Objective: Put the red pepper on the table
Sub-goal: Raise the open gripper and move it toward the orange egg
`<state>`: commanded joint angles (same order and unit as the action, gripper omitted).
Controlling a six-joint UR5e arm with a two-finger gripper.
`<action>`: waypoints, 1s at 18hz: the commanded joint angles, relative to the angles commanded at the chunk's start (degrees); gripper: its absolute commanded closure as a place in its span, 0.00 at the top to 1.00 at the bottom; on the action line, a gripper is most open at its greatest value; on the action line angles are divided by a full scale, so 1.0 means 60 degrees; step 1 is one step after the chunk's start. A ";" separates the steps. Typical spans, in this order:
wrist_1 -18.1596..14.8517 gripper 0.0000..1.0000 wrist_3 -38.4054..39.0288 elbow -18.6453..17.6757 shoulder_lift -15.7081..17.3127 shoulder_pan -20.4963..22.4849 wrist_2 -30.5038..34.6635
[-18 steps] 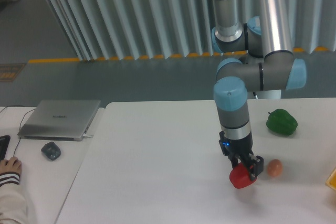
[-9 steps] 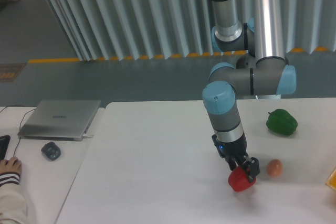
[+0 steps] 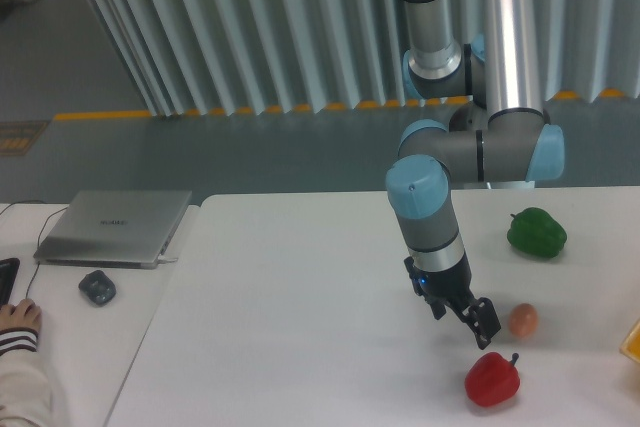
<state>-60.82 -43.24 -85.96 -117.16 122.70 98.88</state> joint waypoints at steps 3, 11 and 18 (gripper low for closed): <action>0.0015 1.00 -0.0015 0.0015 0.0029 0.0000 -0.0029; -0.0132 1.00 -0.0629 0.0205 0.0439 0.0352 -0.0498; -0.0555 1.00 -0.3128 0.0161 0.0907 0.0907 -0.0586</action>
<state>-64.15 -62.01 -84.99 -111.71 128.14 95.36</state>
